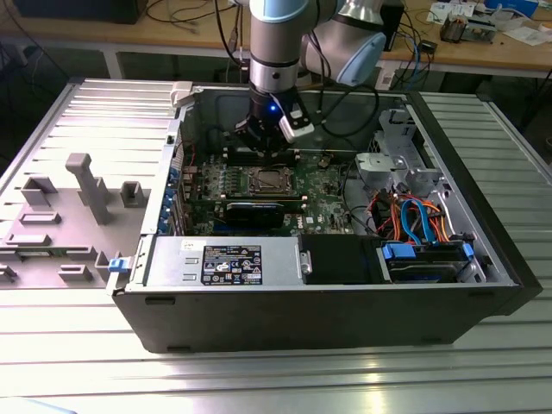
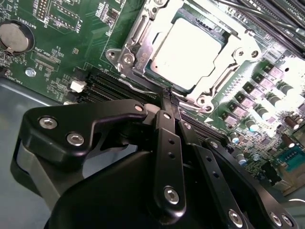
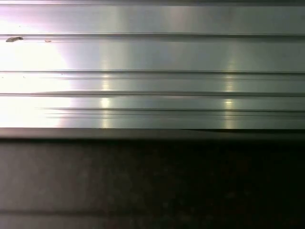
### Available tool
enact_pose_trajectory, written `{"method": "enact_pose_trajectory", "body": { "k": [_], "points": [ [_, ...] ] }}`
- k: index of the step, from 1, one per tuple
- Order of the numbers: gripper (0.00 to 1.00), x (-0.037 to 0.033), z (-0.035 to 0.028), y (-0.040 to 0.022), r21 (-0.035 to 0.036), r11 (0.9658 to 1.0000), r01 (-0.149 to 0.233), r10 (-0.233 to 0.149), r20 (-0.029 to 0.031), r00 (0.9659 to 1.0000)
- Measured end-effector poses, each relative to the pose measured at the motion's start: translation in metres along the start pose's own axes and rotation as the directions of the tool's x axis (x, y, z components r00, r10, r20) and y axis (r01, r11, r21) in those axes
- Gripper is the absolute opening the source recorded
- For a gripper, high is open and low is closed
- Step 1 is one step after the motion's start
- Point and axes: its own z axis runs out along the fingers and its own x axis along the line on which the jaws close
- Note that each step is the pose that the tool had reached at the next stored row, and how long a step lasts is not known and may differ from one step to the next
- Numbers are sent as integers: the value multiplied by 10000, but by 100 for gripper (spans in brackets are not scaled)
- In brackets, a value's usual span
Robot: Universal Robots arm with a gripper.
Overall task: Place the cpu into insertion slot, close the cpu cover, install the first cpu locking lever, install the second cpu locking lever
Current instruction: 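Install the first cpu locking lever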
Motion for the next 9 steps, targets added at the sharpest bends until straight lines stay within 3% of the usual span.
{"method": "enact_pose_trajectory", "body": {
  "k": [9],
  "points": [
    [11, -90, 26, -2, 0, 10000, 0, 0, -1, 10000]
  ]
}}
